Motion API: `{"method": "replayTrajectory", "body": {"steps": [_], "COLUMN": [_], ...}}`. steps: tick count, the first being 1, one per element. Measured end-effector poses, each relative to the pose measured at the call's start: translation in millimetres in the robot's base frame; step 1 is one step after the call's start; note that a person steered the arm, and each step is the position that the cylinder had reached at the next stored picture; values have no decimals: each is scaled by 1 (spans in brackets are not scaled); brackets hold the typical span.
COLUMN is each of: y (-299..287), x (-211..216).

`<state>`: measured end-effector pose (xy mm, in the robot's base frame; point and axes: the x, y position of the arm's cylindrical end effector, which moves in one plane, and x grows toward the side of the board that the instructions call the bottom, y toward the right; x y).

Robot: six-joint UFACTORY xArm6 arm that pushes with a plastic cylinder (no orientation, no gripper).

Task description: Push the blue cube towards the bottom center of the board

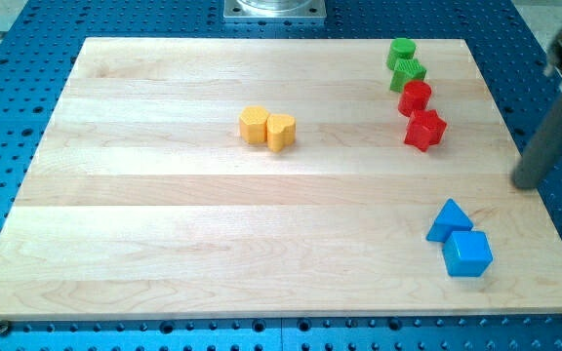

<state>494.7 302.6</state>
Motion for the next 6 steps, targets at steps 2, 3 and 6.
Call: {"method": "replayTrajectory", "body": {"steps": [2,3,6], "y": [-76,-107,-216], "x": [115,96,80]}}
